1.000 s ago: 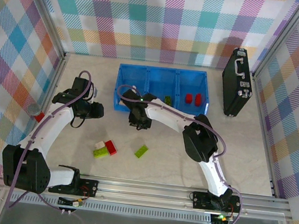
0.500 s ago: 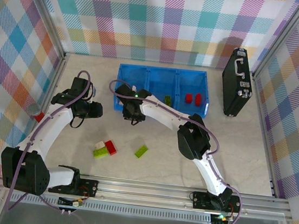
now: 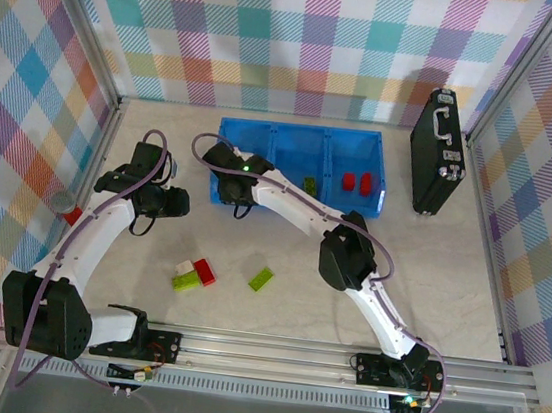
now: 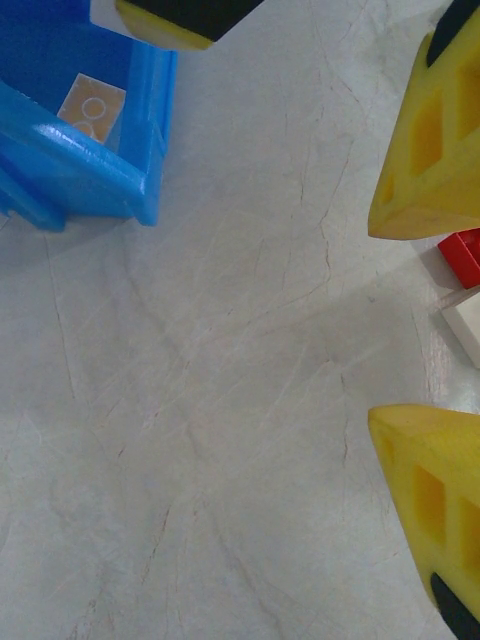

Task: Sort the legos into containers by color
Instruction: Place the lego in the container.

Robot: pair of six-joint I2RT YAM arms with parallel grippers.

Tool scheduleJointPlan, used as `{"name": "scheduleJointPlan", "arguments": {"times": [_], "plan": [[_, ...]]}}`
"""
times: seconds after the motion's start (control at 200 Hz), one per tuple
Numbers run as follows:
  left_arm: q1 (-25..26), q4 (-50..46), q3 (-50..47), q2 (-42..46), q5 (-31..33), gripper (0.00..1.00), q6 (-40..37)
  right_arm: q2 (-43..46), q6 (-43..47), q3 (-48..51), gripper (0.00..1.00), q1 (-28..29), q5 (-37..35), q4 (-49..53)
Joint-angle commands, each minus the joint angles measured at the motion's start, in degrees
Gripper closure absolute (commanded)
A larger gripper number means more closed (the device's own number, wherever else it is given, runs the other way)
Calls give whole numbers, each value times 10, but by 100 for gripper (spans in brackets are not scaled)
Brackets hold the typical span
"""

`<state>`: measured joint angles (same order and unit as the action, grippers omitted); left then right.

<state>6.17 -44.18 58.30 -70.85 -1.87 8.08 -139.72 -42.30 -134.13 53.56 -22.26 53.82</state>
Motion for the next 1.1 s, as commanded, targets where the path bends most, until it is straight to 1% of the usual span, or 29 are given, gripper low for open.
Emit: {"name": "scheduleJointPlan", "arguments": {"times": [0.0, 0.125, 0.545, 0.945, 1.095], "plan": [[-8, 5, -9, 10, 3, 53, -5, -21, 17, -28, 63, -9, -34, 2], [-7, 5, -10, 8, 3, 53, -3, -36, 22, -42, 63, -15, -45, 0], [-7, 5, -10, 2, 2, 53, -3, -76, 47, -73, 62, -23, -43, -31], [-7, 5, -9, -6, -4, 53, -4, -67, 46, -74, 56, -23, -38, -29], [-7, 4, -9, -8, -4, 53, -3, -58, 51, -73, 56, -22, -38, -26]]}}
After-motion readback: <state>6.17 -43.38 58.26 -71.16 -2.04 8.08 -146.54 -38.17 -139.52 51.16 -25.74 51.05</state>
